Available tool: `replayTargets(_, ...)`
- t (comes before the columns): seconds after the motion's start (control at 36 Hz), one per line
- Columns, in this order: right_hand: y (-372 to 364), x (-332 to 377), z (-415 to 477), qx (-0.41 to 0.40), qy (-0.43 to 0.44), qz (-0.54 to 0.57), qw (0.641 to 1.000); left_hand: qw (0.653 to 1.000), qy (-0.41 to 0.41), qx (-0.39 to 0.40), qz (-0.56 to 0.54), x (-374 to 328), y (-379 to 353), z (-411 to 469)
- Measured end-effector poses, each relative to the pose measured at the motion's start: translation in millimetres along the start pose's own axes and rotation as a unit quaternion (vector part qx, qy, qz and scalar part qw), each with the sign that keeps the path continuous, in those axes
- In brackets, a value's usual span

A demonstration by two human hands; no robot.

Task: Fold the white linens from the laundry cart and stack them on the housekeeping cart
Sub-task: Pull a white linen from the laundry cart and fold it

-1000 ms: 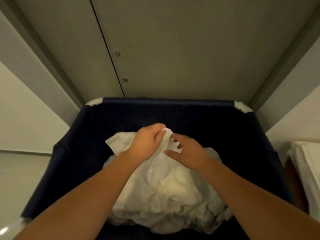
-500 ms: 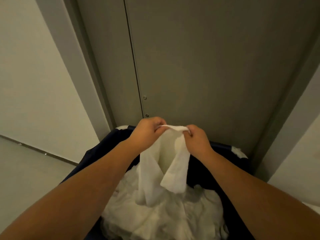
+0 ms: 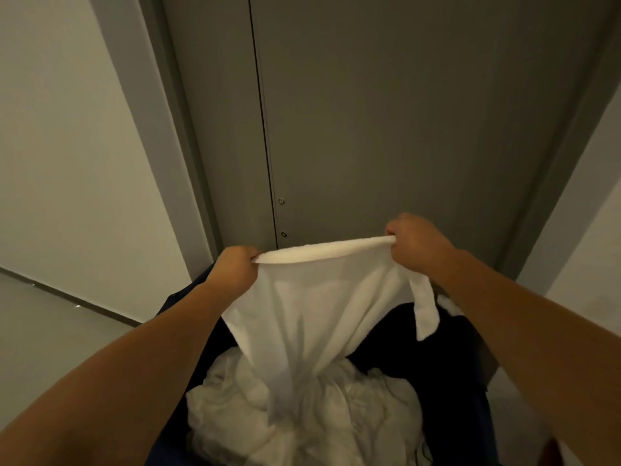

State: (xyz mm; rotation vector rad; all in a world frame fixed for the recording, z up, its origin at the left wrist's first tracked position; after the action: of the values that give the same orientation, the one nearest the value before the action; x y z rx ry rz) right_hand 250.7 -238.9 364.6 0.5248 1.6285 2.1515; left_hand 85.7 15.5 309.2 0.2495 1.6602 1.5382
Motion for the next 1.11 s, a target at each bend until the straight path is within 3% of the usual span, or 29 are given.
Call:
replayTargets(0.11,-7.2,-20.1,-10.0,0.024,-0.046,-0.035,0.998,0.998,0.018,-0.058,0.019,16.6,19.8,10.4)
replayTargets(0.19,-13.7,-40.3,-25.3,0.017,-0.111,-0.013,0.994,0.997,0.038,-0.065,-0.028,28.5,31.1,20.0)
replayTargets(0.39,-25.6,-70.5,-58.0,-0.115,-0.246,0.126,0.954,0.994,0.046,-0.045,-0.088,32.3,44.3,32.9)
replayTargets(0.47,-30.3,-62.6,-51.5,-0.129,-0.240,0.204,0.940,0.991,0.066,-0.005,-0.113,19.4,45.6,37.8)
replayTargets(0.58,-37.8,-36.3,-29.7,-0.072,-0.224,0.288,0.928,0.993,0.059,0.052,-0.085,-15.3,41.4,37.9)
replayTargets(0.72,-29.1,-2.9,-6.1,-0.064,-0.157,0.236,0.957,0.995,-0.012,0.101,-0.026,-51.9,28.9,27.5)
replayTargets(0.97,-39.3,69.3,19.0,-0.012,-0.019,0.342,0.939,0.978,-0.148,0.133,-0.054,-123.3,14.3,-6.8)
replayTargets(1.11,-34.3,54.7,22.7,-0.035,-0.016,0.247,0.968,0.970,-0.163,0.162,-0.078,-123.9,1.6,-8.6)
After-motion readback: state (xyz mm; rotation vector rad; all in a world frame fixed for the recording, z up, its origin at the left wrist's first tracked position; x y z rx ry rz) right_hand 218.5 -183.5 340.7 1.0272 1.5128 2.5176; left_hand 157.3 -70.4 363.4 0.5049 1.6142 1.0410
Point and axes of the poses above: each hand's wrist, its own z-axis towards the middle knuckle, its own y-axis out of the back of the hand, x = y × z, the point moved 10 cm from there along z, towards the middle knuckle, and after that the axes turned 15 degrees about y, right-handed, at the moved point
